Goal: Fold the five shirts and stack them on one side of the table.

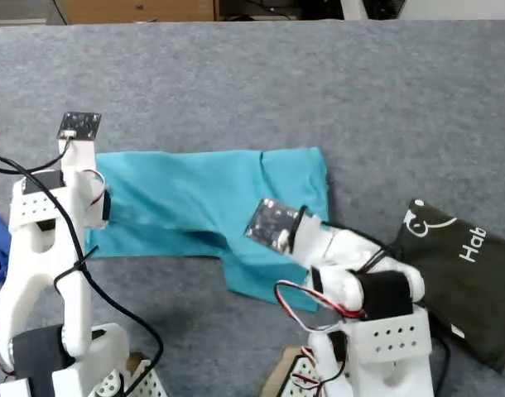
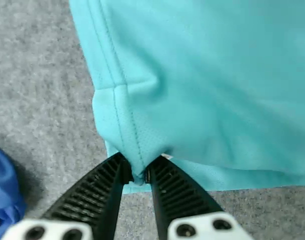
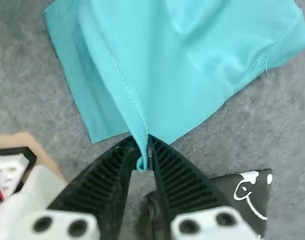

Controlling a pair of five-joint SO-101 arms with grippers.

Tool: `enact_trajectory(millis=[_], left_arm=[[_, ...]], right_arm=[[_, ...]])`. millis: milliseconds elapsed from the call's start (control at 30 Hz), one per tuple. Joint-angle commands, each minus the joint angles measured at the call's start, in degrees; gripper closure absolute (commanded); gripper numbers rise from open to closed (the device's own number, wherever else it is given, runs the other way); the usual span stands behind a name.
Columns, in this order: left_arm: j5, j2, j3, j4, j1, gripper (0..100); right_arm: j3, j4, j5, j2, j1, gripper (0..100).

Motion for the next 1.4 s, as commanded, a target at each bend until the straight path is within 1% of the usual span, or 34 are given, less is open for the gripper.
enact_trajectory(millis=[0,67,200,333,600,700,833,1067,1233,1367], left_arm=[[-0.6,-2.0,0.4,-0.7,-0.2,98],[-0.9,-2.0,0.8,-0.7,-0.4,98],[-5.1,-2.4,1.1,0.0,-1.7,98],[-6.8,-2.0,-0.1,1.2,-2.5,98],[-9.5,-2.2,1.1,1.4,-2.8,98],[-12.0,-2.4,1.8,2.8,-4.0,98],[-14.3,-2.1,2.0,5.8,-4.3,98],[-18.6,-2.4,5.3,5.9,-4.6,98],[-19.0,-2.4,5.6,5.9,-6.4,98],[-20.7,-2.4,5.9,5.9,-8.0,98]], right_arm=[[1.0,0.4,3.2,-1.6,-0.7,99.5],[1.9,0.4,4.4,-1.6,-0.7,99.5],[2.9,0.4,7.0,-1.6,-0.7,99.5],[4.0,0.4,10.2,-1.6,-1.0,99.5],[4.6,0.5,11.2,-1.6,-9.1,99.5],[4.9,0.5,11.2,-1.5,-10.9,99.5],[4.9,0.5,11.2,-1.4,-10.9,99.5],[5.0,0.5,12.3,-1.4,-10.6,99.5],[5.0,0.5,12.3,-1.3,-10.6,99.5],[5.0,0.5,12.3,-1.3,-10.6,99.5]])
